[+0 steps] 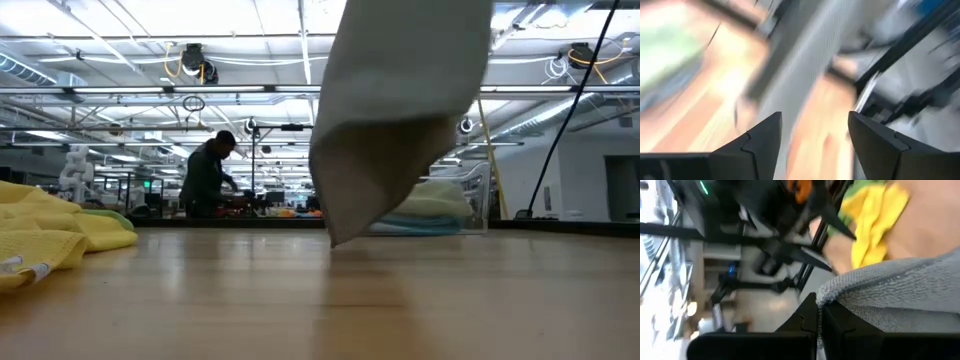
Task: Fold microfiber towels
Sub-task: Fold the gray towel
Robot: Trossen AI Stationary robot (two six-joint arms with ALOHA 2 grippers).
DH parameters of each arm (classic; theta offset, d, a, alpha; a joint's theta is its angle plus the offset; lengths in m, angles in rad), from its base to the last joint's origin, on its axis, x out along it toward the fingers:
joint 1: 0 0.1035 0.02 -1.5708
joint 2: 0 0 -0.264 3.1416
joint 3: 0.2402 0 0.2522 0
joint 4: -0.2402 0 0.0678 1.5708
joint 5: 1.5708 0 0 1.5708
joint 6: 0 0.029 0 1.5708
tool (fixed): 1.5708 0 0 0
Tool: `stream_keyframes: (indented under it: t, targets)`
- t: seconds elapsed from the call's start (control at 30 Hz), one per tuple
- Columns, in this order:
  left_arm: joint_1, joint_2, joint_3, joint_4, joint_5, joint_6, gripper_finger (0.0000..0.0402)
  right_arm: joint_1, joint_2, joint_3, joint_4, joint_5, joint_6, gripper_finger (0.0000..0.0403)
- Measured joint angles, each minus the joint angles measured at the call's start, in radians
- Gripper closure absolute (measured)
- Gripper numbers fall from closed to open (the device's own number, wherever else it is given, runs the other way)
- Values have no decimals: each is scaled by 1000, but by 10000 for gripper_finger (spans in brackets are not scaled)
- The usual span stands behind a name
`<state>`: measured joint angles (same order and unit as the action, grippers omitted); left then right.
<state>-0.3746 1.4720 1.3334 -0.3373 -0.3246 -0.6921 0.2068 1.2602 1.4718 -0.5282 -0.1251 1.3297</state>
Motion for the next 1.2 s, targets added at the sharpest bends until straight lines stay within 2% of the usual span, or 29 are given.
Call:
stream_keyframes:
  t: [0.13, 0.23, 0.33, 0.47, 0.53, 0.6, 0.67, 0.8, 0.97, 1.1, 1.2]
  targets:
    - [-55, 0, -10, -189, -2, -28, 172, -5, 0, 1, 2, 128, -37, 403]
    - [-85, 1, -38, -181, -19, -6, 172, -6, 0, 1, 3, 270, -79, 403]
    - [-110, 1, -40, -96, -153, 75, 172, -7, 0, 1, 9, 413, -112, 403]
    - [-129, 16, -39, 148, -393, 295, 172, -37, 4, 1, 62, 523, -176, 403]
    - [-104, 44, -37, 282, -447, 415, 171, -63, 14, 3, 97, 536, -205, 403]
    - [-68, 74, -40, 378, -450, 499, 166, -83, 28, 3, 125, 528, -233, 403]
    - [-25, 108, -38, 472, -432, 519, 152, -105, 39, 3, 163, 498, -254, 403]
    - [37, 154, -39, 482, -493, 448, 110, -134, 54, 2, 201, 455, -296, 403]
    - [102, 174, -39, 503, -503, 342, 73, -170, 50, 1, 212, 465, -343, 403]
    - [160, 214, -39, 490, -514, 256, 74, -195, 52, 1, 234, 464, -371, 403]
    - [198, 231, -40, 486, -514, 245, 103, -204, 51, 1, 240, 462, -400, 403]
